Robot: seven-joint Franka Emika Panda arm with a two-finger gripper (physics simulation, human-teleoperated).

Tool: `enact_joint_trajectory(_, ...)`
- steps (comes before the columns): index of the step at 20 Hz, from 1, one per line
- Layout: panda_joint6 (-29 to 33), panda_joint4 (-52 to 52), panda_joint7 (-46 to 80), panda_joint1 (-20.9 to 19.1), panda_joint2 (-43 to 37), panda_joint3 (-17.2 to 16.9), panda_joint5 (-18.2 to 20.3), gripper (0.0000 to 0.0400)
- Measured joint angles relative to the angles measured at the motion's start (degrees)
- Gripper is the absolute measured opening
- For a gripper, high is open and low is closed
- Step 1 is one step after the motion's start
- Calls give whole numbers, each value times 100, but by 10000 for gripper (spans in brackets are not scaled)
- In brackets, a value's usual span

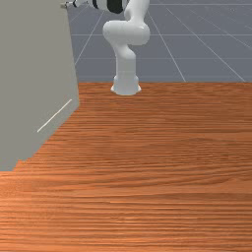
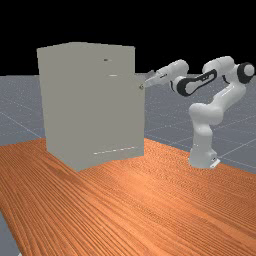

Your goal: Open the cabinet door

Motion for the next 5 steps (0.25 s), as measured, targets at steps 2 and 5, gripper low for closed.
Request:
enact_joint_trajectory(2, -24, -34, 479, -14, 5, 718, 72, 400)
enact_joint_trajectory(5, -56, -5, 1221, -22, 44, 1834, 152, 400)
